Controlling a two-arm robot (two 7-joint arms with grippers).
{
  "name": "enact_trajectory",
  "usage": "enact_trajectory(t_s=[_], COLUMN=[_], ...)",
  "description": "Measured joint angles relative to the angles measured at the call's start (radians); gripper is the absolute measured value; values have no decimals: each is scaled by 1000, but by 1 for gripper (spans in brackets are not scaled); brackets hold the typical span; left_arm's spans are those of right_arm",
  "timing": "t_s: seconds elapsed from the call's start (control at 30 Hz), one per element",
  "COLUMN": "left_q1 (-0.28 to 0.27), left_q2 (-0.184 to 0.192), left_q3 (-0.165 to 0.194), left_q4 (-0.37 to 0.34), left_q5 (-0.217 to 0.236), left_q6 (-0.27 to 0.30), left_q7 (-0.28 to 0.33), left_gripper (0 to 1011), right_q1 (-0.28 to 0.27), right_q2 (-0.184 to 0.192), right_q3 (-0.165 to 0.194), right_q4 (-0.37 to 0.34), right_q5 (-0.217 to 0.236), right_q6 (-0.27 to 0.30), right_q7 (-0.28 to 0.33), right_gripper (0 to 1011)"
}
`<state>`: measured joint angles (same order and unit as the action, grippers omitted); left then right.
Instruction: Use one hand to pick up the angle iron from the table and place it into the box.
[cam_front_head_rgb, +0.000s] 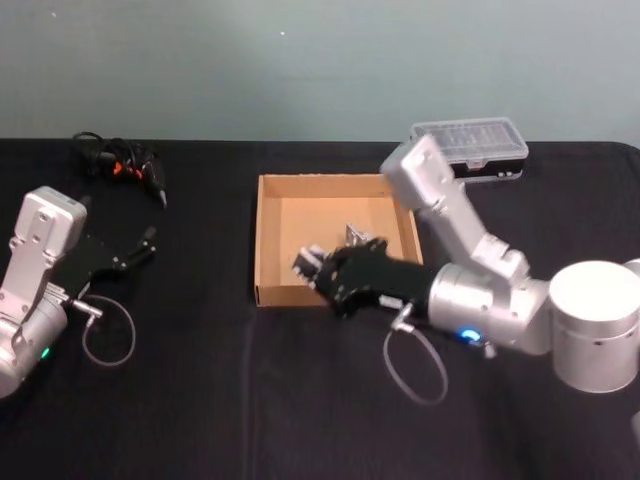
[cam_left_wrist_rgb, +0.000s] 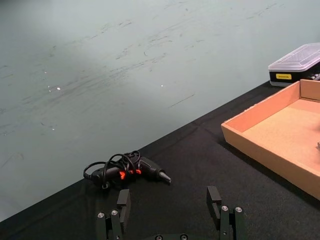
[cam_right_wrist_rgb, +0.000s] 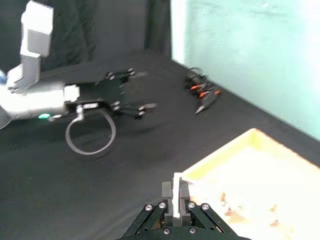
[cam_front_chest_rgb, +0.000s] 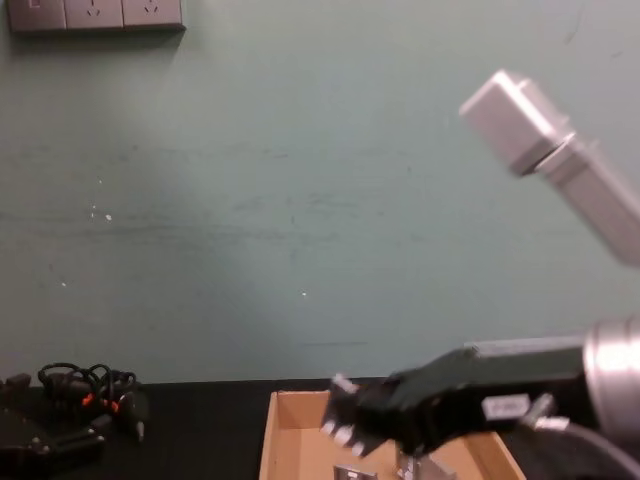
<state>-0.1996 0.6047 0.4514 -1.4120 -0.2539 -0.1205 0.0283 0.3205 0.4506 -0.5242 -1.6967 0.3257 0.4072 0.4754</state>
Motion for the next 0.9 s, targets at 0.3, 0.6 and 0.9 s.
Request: enact_trajectory(t_s=[0.3, 0.6, 0.9], left_q1=[0, 0, 0], left_q2=[0, 0, 0], left_q3=[0, 0, 0], left_q4=[0, 0, 0], left_q5=[0, 0, 0], left_q6=[0, 0, 0], left_q7=[0, 0, 0], left_gripper=[1000, 1000, 1000], right_q1=[22, 109, 200], right_q2=[20, -20, -85], right_q3=[57, 47, 19], right_q4=[35, 202, 370], right_q5=[23, 6, -24], right_q6=[-22, -59, -93], right_q7=[-44, -48, -34], right_gripper=[81, 80, 81])
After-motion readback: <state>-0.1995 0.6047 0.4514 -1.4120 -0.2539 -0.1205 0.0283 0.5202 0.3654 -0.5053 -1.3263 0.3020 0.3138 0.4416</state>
